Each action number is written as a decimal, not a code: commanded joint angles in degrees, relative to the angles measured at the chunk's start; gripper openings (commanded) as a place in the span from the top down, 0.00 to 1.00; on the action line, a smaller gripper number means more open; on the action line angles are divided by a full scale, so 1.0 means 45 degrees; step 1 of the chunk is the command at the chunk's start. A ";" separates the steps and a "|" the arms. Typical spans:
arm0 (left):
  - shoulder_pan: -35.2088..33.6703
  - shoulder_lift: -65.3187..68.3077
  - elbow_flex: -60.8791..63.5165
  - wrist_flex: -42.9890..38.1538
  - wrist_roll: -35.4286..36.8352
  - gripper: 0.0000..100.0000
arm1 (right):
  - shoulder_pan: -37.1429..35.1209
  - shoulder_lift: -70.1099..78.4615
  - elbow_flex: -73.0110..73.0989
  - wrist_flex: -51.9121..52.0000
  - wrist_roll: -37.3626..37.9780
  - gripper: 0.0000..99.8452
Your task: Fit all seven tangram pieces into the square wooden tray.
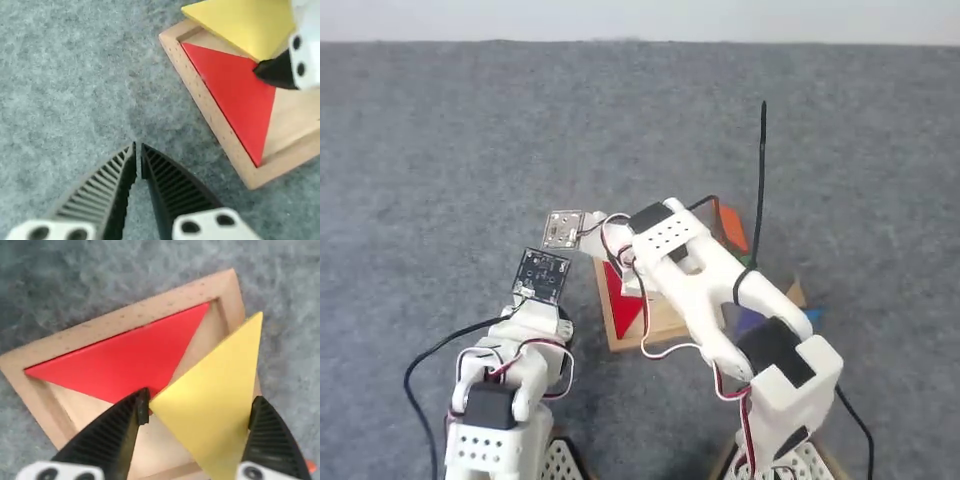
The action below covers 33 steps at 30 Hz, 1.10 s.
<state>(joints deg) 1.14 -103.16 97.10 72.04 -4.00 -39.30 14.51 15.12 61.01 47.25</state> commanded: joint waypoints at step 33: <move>-0.0039 -0.0195 -0.0127 0.0039 -0.0020 0.98 | 0.0869 -0.1280 0.0879 -0.0479 0.1700 0.70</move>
<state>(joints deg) 1.14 -103.16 97.10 72.04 -4.00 -36.66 10.90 20.04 59.78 54.55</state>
